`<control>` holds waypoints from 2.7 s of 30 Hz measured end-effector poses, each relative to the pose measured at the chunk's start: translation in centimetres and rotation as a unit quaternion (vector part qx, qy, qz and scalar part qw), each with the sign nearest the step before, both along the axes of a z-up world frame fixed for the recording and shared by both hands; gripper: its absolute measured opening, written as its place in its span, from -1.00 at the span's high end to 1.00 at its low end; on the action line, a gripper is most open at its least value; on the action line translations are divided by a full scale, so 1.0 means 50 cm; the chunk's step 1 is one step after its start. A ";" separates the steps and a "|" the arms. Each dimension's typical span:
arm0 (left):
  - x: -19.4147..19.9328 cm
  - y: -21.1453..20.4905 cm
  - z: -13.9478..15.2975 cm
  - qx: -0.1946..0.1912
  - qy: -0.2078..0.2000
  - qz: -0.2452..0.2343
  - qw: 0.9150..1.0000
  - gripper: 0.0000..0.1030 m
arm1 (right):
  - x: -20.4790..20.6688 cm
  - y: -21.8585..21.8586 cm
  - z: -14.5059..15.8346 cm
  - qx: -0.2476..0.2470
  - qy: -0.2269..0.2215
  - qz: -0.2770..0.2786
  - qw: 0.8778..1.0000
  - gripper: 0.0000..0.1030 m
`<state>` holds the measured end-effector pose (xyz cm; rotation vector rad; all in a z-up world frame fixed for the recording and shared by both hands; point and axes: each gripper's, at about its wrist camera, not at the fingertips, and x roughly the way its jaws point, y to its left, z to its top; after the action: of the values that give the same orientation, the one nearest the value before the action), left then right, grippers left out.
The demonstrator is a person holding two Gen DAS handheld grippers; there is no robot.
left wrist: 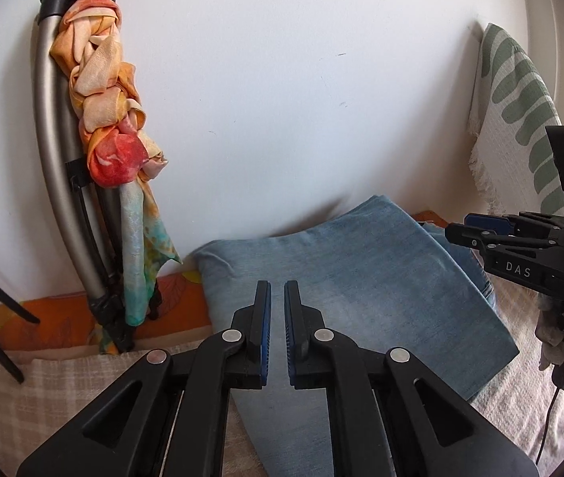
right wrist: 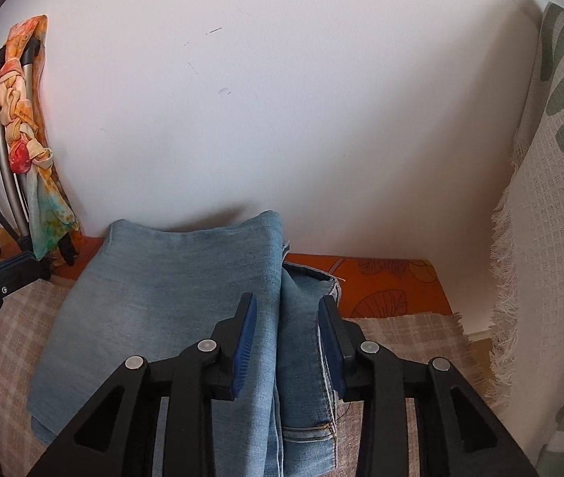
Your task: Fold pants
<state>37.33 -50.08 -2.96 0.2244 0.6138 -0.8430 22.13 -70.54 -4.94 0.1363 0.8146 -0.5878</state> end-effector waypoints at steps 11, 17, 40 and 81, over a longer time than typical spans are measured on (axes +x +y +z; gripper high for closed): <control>-0.062 0.081 0.072 -0.018 -0.003 0.003 1.000 0.05 | -0.095 0.065 0.088 0.007 -0.039 -0.001 0.999 -0.37; -0.114 0.147 0.128 -0.032 -0.010 0.008 0.999 -0.08 | -0.145 0.148 0.145 0.007 -0.055 0.014 0.998 -0.43; -0.377 0.400 0.216 -0.052 -0.024 0.010 0.998 -0.56 | -0.352 0.533 0.236 -0.027 -0.089 0.044 0.995 -0.93; -0.460 0.522 0.152 -0.030 -0.047 0.081 0.995 -0.93 | -0.412 0.654 0.174 -0.071 -0.085 0.020 0.994 -1.00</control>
<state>14.34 -24.00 4.65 0.1569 0.5102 -0.6899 1.52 -37.84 3.78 0.0389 0.6072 -0.5853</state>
